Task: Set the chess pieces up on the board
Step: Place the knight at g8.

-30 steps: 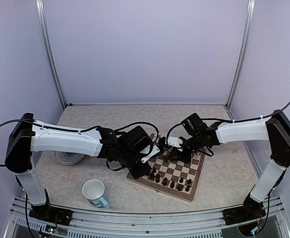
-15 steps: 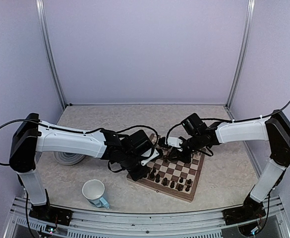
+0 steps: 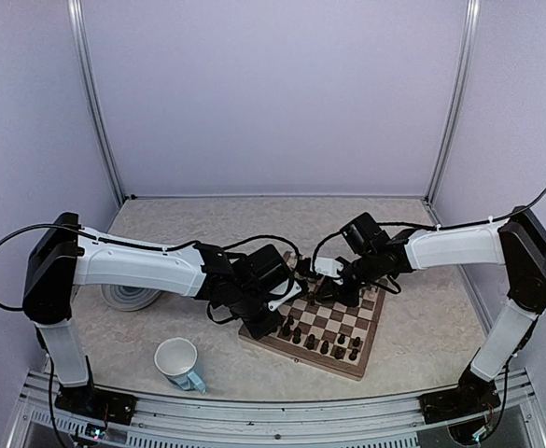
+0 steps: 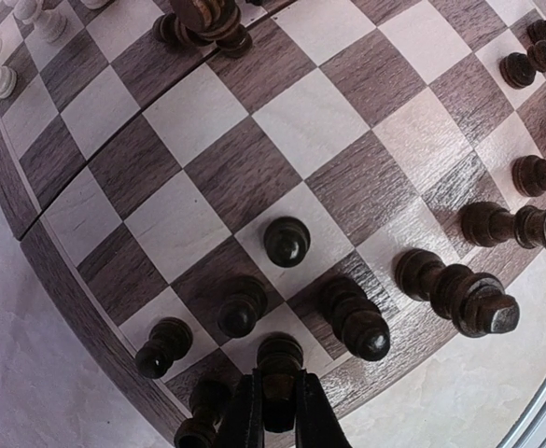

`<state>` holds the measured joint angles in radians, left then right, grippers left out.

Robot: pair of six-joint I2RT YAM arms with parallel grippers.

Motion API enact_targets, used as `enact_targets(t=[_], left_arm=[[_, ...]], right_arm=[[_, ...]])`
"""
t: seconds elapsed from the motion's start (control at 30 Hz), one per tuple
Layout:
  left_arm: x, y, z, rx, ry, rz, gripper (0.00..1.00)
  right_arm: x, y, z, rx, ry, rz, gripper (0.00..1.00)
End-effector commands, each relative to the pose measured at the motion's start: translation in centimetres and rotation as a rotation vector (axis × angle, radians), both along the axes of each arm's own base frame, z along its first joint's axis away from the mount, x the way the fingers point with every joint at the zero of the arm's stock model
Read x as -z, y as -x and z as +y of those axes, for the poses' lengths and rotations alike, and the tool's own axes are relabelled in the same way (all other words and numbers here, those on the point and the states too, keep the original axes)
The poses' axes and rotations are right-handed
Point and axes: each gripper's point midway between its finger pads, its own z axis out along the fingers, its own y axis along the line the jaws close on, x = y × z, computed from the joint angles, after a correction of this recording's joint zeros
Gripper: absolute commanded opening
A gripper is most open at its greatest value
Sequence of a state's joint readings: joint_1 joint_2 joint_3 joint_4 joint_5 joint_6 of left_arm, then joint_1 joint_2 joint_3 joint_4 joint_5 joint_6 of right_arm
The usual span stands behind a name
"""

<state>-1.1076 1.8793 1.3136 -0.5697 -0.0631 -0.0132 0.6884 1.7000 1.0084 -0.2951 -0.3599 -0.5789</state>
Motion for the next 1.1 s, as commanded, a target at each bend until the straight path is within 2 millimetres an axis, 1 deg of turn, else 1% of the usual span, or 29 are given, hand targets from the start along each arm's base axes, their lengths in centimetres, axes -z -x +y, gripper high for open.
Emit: enact_targets(t=[0.0, 0.5, 0.53, 0.63, 0.8, 0.97, 1.07], left_arm=[[0.0, -0.1, 0.0, 0.006, -0.018, -0.011, 0.09], [-0.6, 0.2, 0.1, 0.013, -0.007, -0.002, 0.10], [-0.5, 0.3, 0.1, 0.015, -0.007, 0.002, 0.11], [-0.8, 0.5, 0.0, 0.017, 0.002, 0.007, 0.19], [-1.8, 0.4, -0.2, 0.017, 0.028, 0.000, 0.33], [-2.8, 0.4, -0.6, 0.014, 0.060, -0.006, 0.36], [-4.4, 0.1, -0.6, 0.011, 0.078, -0.027, 0.38]], right_arm=[[0.7, -0.1, -0.3, 0.006, 0.022, 0.028, 0.02], [0.8, 0.0, -0.4, 0.005, 0.025, 0.032, 0.02], [0.8, 0.0, -0.4, 0.006, 0.025, 0.031, 0.02], [0.7, -0.1, -0.3, 0.007, 0.021, 0.030, 0.02], [0.6, -0.1, -0.2, 0.007, 0.019, 0.030, 0.02], [0.3, -0.1, -0.2, 0.009, 0.013, 0.030, 0.02], [-0.4, -0.1, -0.1, 0.012, -0.004, 0.024, 0.02]])
